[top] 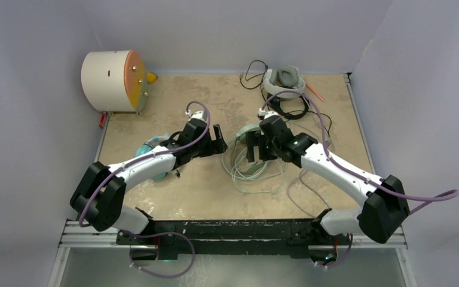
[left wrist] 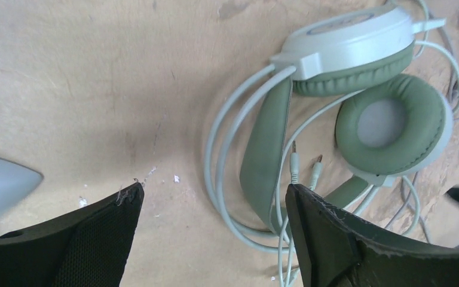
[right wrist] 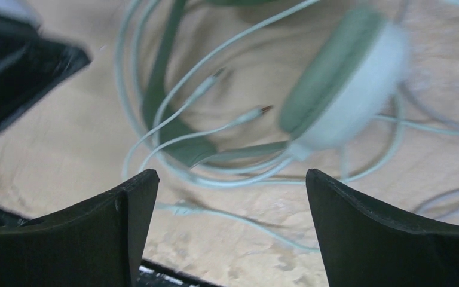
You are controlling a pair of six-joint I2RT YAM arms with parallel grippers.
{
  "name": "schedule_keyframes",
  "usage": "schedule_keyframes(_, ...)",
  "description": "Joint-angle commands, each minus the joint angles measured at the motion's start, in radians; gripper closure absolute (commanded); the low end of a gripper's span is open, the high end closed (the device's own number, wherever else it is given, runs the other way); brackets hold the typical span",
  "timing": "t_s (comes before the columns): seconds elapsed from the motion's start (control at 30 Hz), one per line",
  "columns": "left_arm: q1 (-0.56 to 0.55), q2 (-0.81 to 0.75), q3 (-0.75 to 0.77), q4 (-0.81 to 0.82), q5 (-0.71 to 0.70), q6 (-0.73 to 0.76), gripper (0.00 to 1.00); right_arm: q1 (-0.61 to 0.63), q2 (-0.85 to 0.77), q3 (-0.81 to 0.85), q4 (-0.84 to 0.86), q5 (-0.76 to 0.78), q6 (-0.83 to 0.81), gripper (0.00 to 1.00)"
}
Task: Wrap the headphones
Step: Untie the headphones cable from the headphones.
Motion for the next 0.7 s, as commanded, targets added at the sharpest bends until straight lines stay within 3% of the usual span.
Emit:
schedule_keyframes(0.0, -0.049, 0.063, 0.019, 0.018, 0.038, -0.046, 0.13, -0.124, 0.017, 0.065, -0.037, 0.050, -0.081, 0.05)
schedule_keyframes(0.23, -0.122, 0.180, 0.094, 0.030, 0.018, -0.097, 0.11, -0.161, 0.126, 0.128, -0.034, 0.084, -0.101, 0.01)
schedule_keyframes(0.5, -0.132, 0.253, 0.184, -0.128, -0.156, -0.137, 0.16, -0.160, 0.136, 0.087, 0.061, 0.116, -0.100, 0.05)
schedule_keyframes(0.6, -0.130, 0.260, 0.180, -0.109, -0.157, -0.138, 0.25, -0.156, 0.119, 0.070, 0.089, 0.054, -0.125, 0.09)
schedule_keyframes(0.67, -0.131, 0.268, 0.178, -0.099, -0.151, -0.126, 0.39, -0.146, 0.099, 0.053, 0.107, 0.017, -0.138, 0.13)
